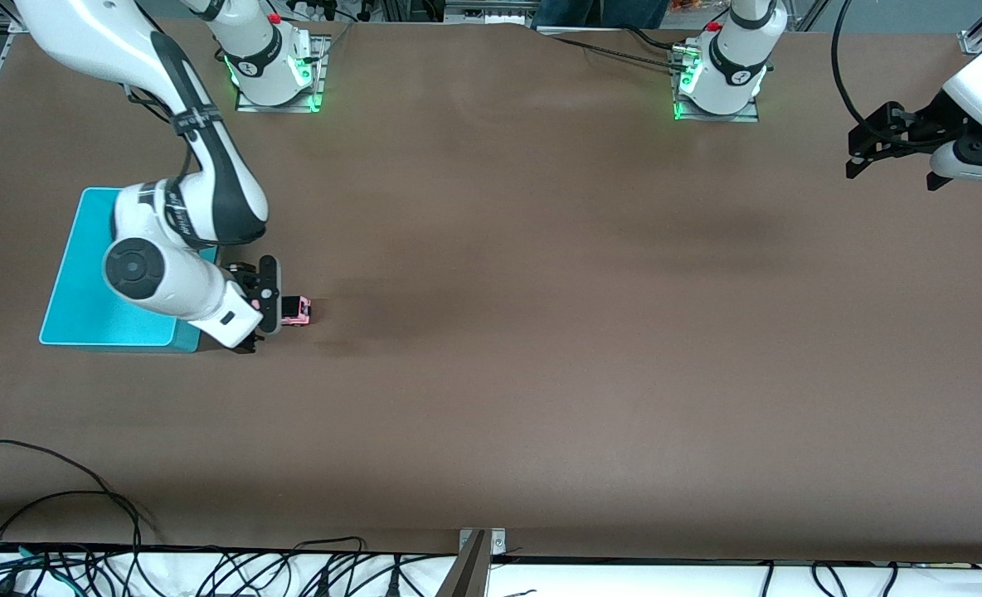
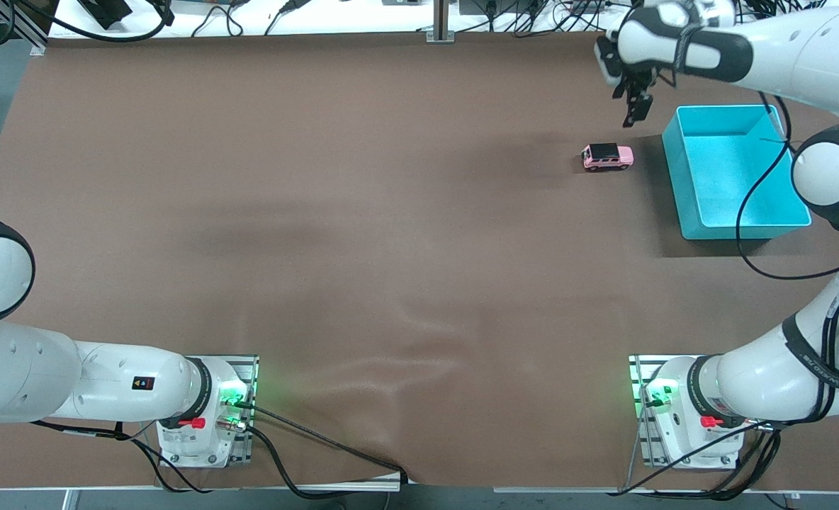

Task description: Wind and store pink jeep toy

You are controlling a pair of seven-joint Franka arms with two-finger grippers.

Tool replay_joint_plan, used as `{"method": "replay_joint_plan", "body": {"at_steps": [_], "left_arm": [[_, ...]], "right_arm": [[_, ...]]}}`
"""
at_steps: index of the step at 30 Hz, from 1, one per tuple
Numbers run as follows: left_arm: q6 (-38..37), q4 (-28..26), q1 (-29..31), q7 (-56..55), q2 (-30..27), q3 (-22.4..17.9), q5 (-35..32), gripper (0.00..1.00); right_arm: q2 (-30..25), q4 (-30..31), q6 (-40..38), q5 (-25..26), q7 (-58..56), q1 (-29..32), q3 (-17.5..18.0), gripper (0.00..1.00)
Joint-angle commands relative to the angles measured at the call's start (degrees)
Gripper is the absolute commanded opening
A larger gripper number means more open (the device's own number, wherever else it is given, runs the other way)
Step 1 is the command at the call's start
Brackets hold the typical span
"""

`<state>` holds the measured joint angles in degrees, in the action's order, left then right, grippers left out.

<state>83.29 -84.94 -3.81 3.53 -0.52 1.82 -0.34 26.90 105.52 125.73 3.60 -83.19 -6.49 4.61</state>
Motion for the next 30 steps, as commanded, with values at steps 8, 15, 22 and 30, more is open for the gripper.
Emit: {"method": "replay_joint_plan", "body": {"at_steps": [8, 15, 22, 30], "left_arm": [[-0.9, 0.1, -0.1, -0.6, -0.8, -0.2, -0.9, 1.00], [-0.9, 0.1, 0.1, -0.6, -0.8, -0.2, -0.9, 1.00], [-0.9, 0.1, 0.1, -0.6, -0.7, -0.3, -1.0, 1.00], [-0.9, 0.0, 0.2, -0.6, -0.7, -0.5, -1.0, 1.00]], "right_arm": [[0.5, 9.4, 13.7, 1.2, -1.2, 0.1, 0.0, 1.00], [0.8, 9.6, 14.4, 1.5, -1.0, 0.0, 0.0, 0.72], [1.1, 9.1, 14.1, 2.2, 0.0, -0.4, -0.1, 0.00], [0.3, 6.4, 11.6, 2.0, 0.1, -0.4, 0.0, 0.00]]}}
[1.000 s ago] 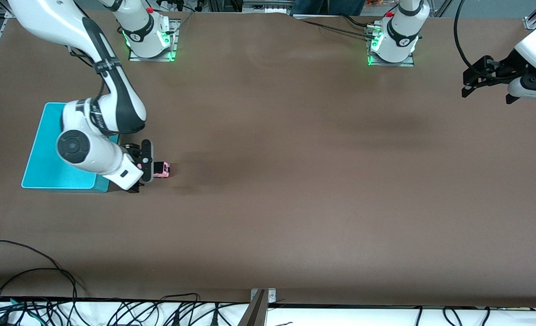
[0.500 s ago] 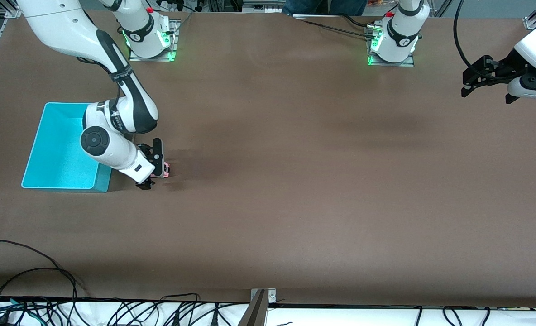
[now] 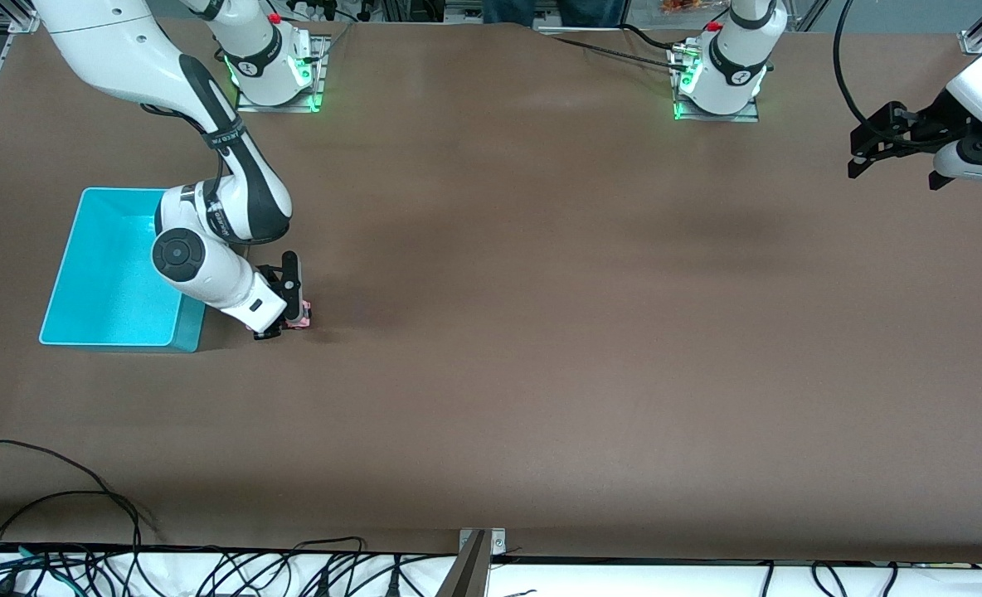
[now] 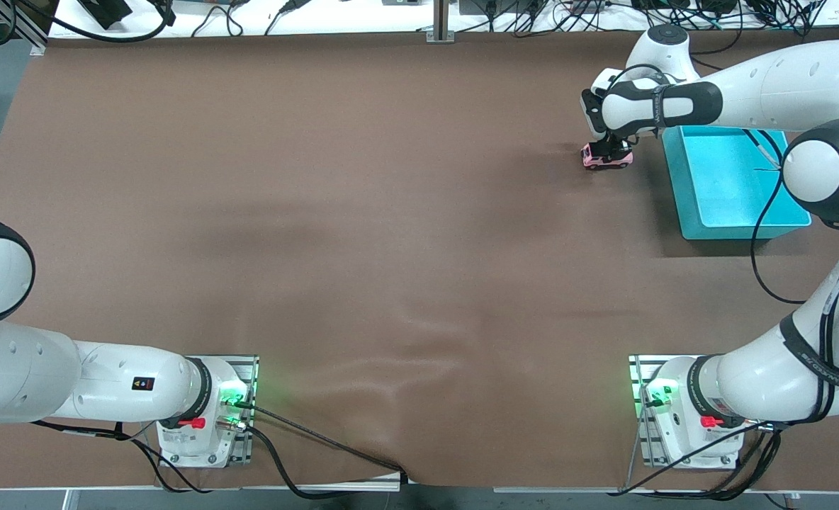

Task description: Wind and store pink jeep toy

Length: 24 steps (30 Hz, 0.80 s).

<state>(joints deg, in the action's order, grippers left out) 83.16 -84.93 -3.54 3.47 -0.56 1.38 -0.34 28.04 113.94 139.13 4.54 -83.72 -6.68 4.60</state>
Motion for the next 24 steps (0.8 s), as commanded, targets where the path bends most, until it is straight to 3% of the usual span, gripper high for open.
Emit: {"method": "replay_joint_plan", "body": {"at_steps": [1, 11, 18, 24], "left_arm": [[-0.8, 0.1, -0.1, -0.6, -0.7, -0.1, -1.0, 1.00], [-0.8, 0.1, -0.1, -0.7, -0.7, 0.0, -1.0, 1.00], [-0.8, 0.1, -0.1, -0.6, -0.6, 0.0, -1.1, 1.00], [-0.8, 0.1, -0.1, -0.6, -0.6, 0.0, -1.2, 1.00]], "right_arm": [[-1.0, -3.0, -2.8, 1.1, 0.6, -0.2, 0.0, 0.00], [-3.0, -11.2, -14.7, 0.7, 0.3, -0.1, -0.1, 0.00], [-8.6, -11.6, -20.6, 0.5, 4.3, 0.5, -0.9, 0.00], [-12.4, -11.6, -26.1, 0.5, 4.9, 0.5, -4.2, 0.00]]}}
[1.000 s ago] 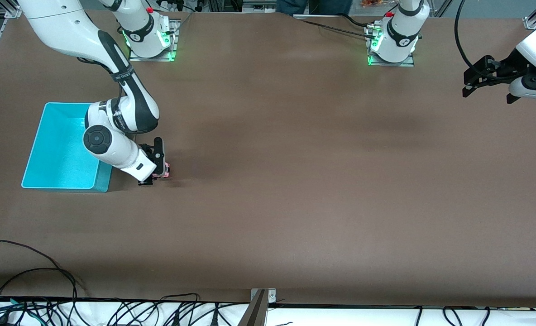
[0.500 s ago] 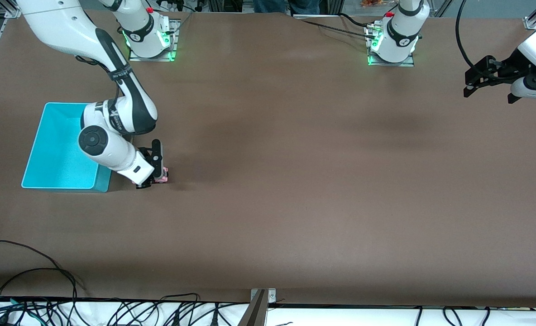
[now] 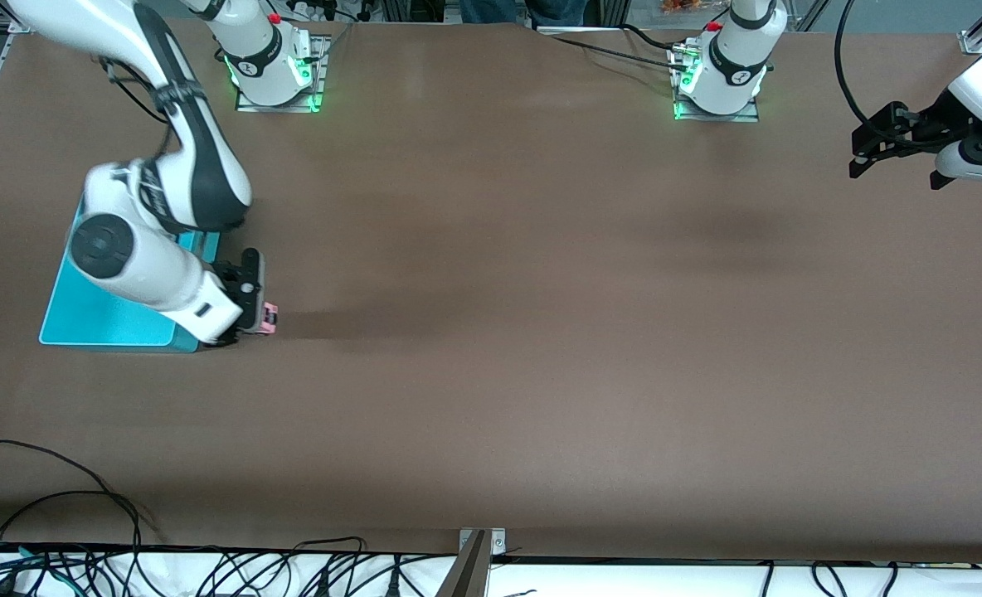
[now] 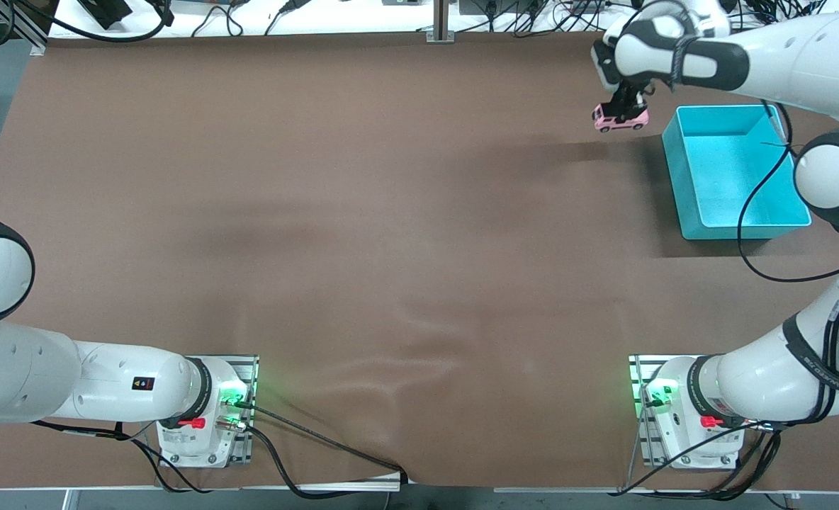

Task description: Wind and store pink jeep toy

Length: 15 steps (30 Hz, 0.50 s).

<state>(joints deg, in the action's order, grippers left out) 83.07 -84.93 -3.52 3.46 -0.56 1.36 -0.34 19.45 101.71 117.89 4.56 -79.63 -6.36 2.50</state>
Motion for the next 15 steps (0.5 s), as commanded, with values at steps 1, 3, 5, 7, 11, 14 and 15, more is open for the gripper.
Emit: {"method": "replay_joint_plan", "body": {"at_steps": [1, 3, 5, 7, 11, 14, 15], "left_arm": [[-0.7, 0.1, -0.2, -0.6, -0.5, 0.0, -1.2, 1.00], [-0.7, 0.0, -0.2, -0.6, -0.5, 0.0, -1.3, 1.00], [-0.7, 0.0, -0.1, -0.6, -0.5, 0.0, -1.3, 1.00], [-0.7, 0.0, -0.1, -0.6, -0.5, 0.0, -1.3, 1.00], [-0.7, 0.0, -0.2, -0.6, -0.5, 0.0, -1.3, 1.00], [-0.7, 0.0, -0.2, -0.6, -0.5, 0.0, -1.3, 1.00], [-0.7, 0.1, -0.2, -0.6, -0.5, 0.0, -1.3, 1.00]], "right_arm": [[-4.2, 0.6, -5.7, 0.5, 0.4, 0.2, -2.8, 0.00], [-4.9, 0.9, -7.5, 0.5, -1.3, 0.2, -4.1, 0.00], [-5.4, 1.4, -8.8, 0.4, -3.7, 0.2, -5.4, 0.00], [-6.3, 2.3, -9.0, 0.4, -6.0, 0.2, -7.1, 0.00], [-7.8, 4.5, -9.0, 0.3, -11.6, 0.2, -10.4, 0.00], [-7.9, 6.1, -8.8, 0.2, -15.2, 0.2, -12.9, 0.00], [-7.9, 6.6, -8.8, 0.2, -16.6, 0.2, -13.5, 0.00]]}}
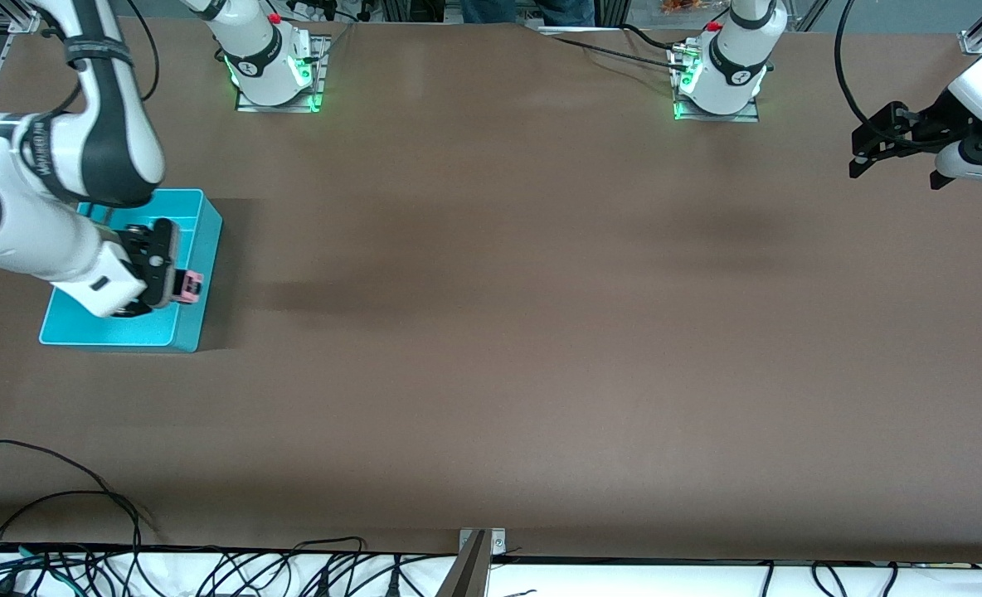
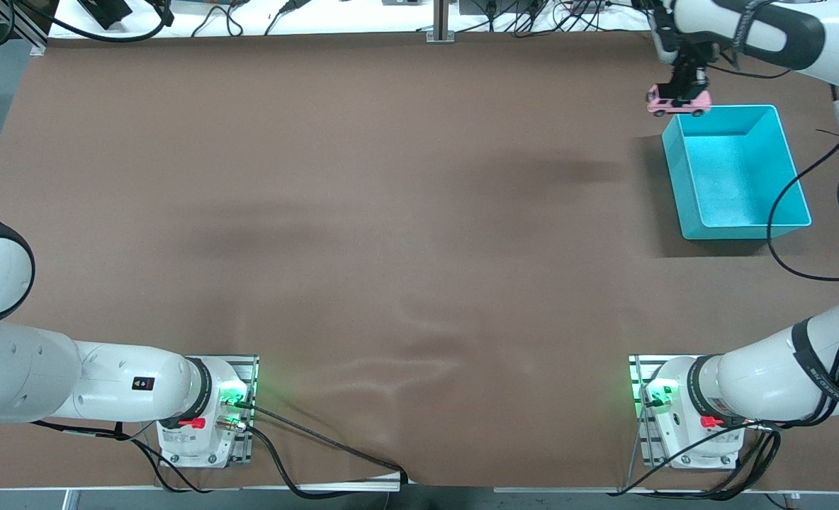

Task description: Wind and store pink jeep toy

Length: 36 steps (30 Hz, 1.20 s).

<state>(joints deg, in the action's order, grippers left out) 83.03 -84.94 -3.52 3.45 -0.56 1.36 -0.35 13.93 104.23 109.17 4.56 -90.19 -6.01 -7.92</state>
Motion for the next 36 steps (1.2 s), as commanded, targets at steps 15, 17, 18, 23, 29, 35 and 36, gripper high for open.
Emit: {"method": "replay_joint_plan", "body": {"at_steps": [15, 17, 18, 23, 29, 35, 36], "left_arm": [[-0.7, 0.0, -0.2, -0.6, -0.4, 0.1, -1.4, 1.00], [-0.7, 0.0, -0.2, -0.6, -0.4, 0.2, -1.5, 1.00], [-0.7, 0.0, -0.2, -0.6, -0.4, 0.2, -1.5, 1.00], [-0.7, 0.3, -0.3, -0.6, -0.2, 0.3, -1.5, 1.00], [-0.7, 0.3, -1.0, -1.4, -0.3, 0.9, -1.0, 1.00], [-0.7, 1.8, -1.0, -1.9, -0.3, 3.2, -1.1, 1.00], [-0.7, 1.8, -1.0, -2.0, -0.3, 3.6, -1.3, 1.00]], "right_arm": [[-2.9, 18.8, 14.7, -1.8, -20.9, 0.1, -12.3, 0.00], [-2.6, 20.4, 16.4, -2.8, -22.1, 0.6, -12.6, 0.00], [-2.4, 21.1, 17.0, -3.1, -22.5, 1.2, -12.6, 0.00], [-0.7, 23.6, 20.6, -3.9, -24.9, 3.6, -12.6, 0.00], [2.2, 23.9, 22.1, -6.6, -27.1, 4.1, -12.6, 0.00], [3.5, 24.5, 22.9, -6.8, -27.1, 4.3, -12.6, 0.00], [3.5, 24.9, 23.4, -6.8, -27.1, 4.3, -12.6, 0.00]]}}
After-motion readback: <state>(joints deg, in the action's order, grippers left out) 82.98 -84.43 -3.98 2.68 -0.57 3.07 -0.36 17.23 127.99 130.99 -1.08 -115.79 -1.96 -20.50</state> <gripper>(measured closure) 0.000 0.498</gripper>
